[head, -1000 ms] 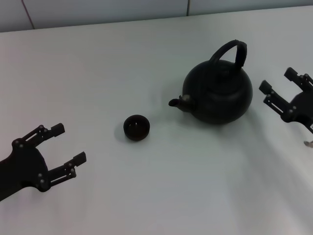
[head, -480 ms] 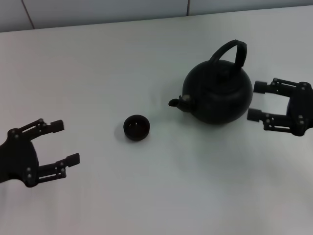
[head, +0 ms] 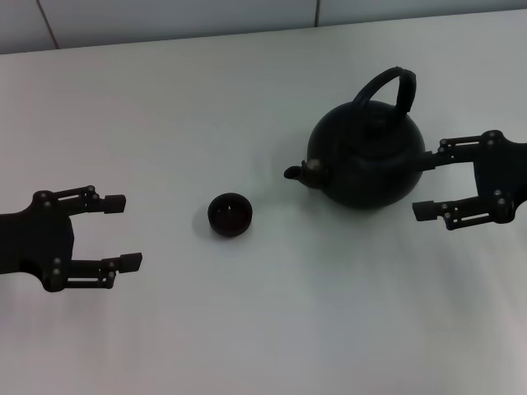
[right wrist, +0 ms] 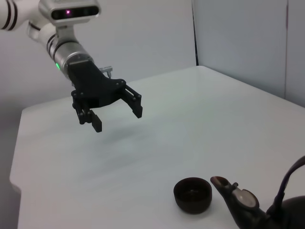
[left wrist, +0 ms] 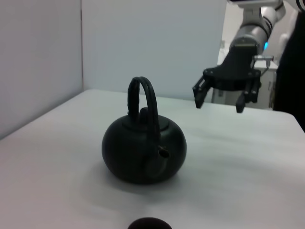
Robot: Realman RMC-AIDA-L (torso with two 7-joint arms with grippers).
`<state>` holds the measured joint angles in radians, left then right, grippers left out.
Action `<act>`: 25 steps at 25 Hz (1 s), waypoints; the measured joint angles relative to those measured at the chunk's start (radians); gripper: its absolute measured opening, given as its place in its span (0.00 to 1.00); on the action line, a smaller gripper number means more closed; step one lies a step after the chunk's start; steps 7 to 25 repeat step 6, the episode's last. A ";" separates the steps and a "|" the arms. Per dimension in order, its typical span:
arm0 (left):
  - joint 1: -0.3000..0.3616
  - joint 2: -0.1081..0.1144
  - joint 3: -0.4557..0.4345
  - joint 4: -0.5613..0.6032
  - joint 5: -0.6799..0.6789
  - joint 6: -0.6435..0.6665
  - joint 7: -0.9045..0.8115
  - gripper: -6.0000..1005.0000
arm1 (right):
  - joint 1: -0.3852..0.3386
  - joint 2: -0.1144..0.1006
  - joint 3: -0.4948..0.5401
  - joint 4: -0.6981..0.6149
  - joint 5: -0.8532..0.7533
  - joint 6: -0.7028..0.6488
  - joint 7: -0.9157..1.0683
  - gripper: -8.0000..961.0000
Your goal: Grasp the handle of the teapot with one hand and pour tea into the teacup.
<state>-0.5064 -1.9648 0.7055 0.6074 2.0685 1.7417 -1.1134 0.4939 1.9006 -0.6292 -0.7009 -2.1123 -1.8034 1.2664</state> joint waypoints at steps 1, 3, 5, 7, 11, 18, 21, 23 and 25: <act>-0.006 0.000 0.001 0.003 0.008 -0.002 -0.005 0.84 | 0.002 0.001 -0.004 -0.003 -0.003 0.001 0.000 0.79; -0.006 0.000 0.001 0.003 0.008 -0.002 -0.005 0.84 | 0.008 0.004 -0.019 -0.004 -0.012 0.012 -0.003 0.79; -0.010 -0.004 0.001 0.006 0.013 -0.008 -0.009 0.84 | 0.010 0.006 -0.021 -0.002 -0.014 0.016 -0.004 0.79; -0.010 -0.006 0.001 0.007 0.013 -0.010 -0.010 0.84 | 0.013 0.007 -0.022 -0.001 -0.016 0.019 -0.006 0.79; -0.010 -0.006 0.001 0.007 0.013 -0.010 -0.010 0.84 | 0.013 0.007 -0.022 -0.001 -0.016 0.019 -0.006 0.79; -0.010 -0.006 0.001 0.007 0.013 -0.010 -0.010 0.84 | 0.013 0.007 -0.022 -0.001 -0.016 0.019 -0.006 0.79; -0.010 -0.006 0.001 0.007 0.013 -0.010 -0.010 0.84 | 0.013 0.007 -0.022 -0.001 -0.016 0.019 -0.006 0.79; -0.010 -0.006 0.001 0.007 0.013 -0.010 -0.010 0.84 | 0.013 0.007 -0.022 -0.001 -0.016 0.019 -0.006 0.79; -0.010 -0.006 0.001 0.007 0.013 -0.010 -0.010 0.84 | 0.013 0.007 -0.022 -0.001 -0.016 0.019 -0.006 0.79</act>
